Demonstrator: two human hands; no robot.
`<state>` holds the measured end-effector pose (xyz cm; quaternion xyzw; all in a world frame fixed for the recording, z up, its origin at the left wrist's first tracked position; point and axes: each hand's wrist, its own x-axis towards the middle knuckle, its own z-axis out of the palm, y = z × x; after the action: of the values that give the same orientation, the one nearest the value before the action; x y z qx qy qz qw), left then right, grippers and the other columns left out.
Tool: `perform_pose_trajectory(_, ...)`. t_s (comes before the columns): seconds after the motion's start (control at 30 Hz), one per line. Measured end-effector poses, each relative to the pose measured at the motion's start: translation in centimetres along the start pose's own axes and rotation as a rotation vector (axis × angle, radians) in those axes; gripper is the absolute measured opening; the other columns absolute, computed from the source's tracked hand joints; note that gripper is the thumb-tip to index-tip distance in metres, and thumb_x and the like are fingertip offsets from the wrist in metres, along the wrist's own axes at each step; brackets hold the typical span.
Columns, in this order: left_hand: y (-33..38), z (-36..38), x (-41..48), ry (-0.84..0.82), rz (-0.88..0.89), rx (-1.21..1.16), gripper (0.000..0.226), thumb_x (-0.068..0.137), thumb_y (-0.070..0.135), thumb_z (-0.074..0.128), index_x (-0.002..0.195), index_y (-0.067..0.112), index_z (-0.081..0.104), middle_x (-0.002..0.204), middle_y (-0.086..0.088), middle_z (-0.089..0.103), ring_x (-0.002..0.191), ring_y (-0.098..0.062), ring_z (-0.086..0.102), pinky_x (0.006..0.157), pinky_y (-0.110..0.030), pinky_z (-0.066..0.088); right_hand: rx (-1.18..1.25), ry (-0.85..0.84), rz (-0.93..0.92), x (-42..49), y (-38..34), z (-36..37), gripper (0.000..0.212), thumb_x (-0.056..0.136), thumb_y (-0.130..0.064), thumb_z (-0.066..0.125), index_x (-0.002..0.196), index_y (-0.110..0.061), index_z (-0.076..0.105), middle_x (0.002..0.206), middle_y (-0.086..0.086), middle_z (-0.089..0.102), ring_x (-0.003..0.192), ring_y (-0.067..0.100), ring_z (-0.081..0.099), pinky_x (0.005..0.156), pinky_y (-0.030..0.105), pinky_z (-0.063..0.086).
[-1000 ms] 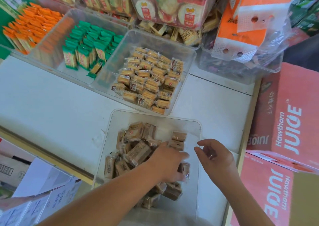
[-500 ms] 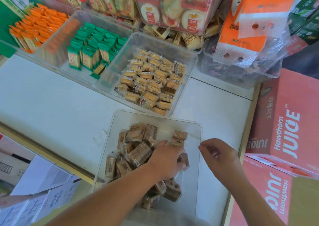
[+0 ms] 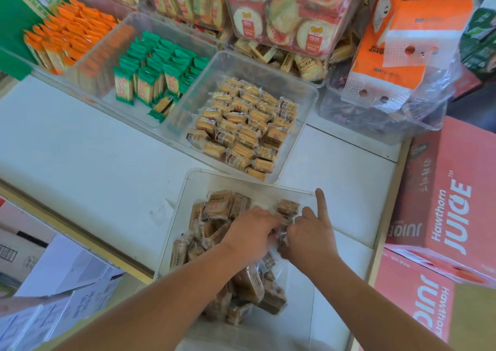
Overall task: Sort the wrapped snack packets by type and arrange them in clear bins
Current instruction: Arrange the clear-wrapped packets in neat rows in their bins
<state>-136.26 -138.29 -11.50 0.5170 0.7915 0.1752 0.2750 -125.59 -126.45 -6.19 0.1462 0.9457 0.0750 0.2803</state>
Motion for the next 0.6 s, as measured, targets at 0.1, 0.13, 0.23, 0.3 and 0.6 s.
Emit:
perform_pose_trajectory(0.1, -2.0, -1.9, -0.6, -0.028, 0.005, 0.242, 0.031, 0.089, 0.044, 0.066, 0.114, 0.026, 0.072, 0.112, 0.007, 0.067, 0.116, -0.018, 0.053, 0.113, -0.041, 0.035, 0.012, 0.0, 0.002, -0.1, -0.1, 0.4, 0.035, 0.095, -0.05, 0.048, 0.074, -0.026, 0.06, 0.068, -0.006, 0.057, 0.104, 0.022, 0.058, 0.115, 0.065, -0.022)
perform_pose_trajectory(0.13, -2.4, -2.5, -0.7, -0.061, -0.027, 0.28, 0.037, 0.09, 0.051, 0.065, 0.117, 0.028, 0.071, 0.116, 0.007, 0.068, 0.12, -0.018, 0.052, 0.116, -0.04, 0.031, 0.027, 0.008, -0.005, -0.1, -0.1, 0.5, 0.03, 0.094, -0.048, 0.05, 0.078, -0.026, 0.063, 0.069, -0.007, 0.058, 0.103, 0.021, 0.059, 0.115, 0.065, -0.022)
perform_pose_trajectory(0.23, -2.7, -3.1, -0.3, -0.198, -0.11, 0.292, 0.041, 0.093, 0.059, 0.057, 0.116, 0.028, 0.07, 0.112, 0.002, 0.07, 0.115, -0.022, 0.057, 0.116, -0.04, 0.032, 0.091, 0.082, -0.036, -0.4, 0.1, 1.0, 0.016, 0.085, -0.041, 0.06, 0.086, -0.027, 0.068, 0.076, -0.008, 0.064, 0.098, 0.02, 0.062, 0.119, 0.065, -0.014)
perform_pose_trajectory(0.3, -2.4, -3.2, 0.0, -0.262, -0.12, 0.316, 0.041, 0.095, 0.057, 0.053, 0.119, 0.028, 0.068, 0.115, -0.001, 0.068, 0.118, -0.025, 0.056, 0.116, -0.045, 0.034, 0.116, 0.178, -0.057, -0.5, 0.2, 1.6, 0.01, 0.075, -0.035, 0.073, 0.08, -0.027, 0.071, 0.075, -0.006, 0.066, 0.09, 0.023, 0.065, 0.121, 0.068, 0.001)
perform_pose_trajectory(0.6, -1.8, -5.3, -0.3, -0.459, -0.168, 0.09, 0.048, 0.093, 0.025, 0.063, 0.139, 0.037, 0.056, 0.132, -0.003, 0.056, 0.117, -0.027, 0.056, 0.1, -0.04, 0.05, 0.175, 0.233, 0.016, 1.3, -0.8, 2.4, 0.026, 0.066, -0.041, 0.086, 0.072, -0.024, 0.066, 0.074, -0.003, 0.06, 0.085, 0.027, 0.06, 0.117, 0.067, 0.018)
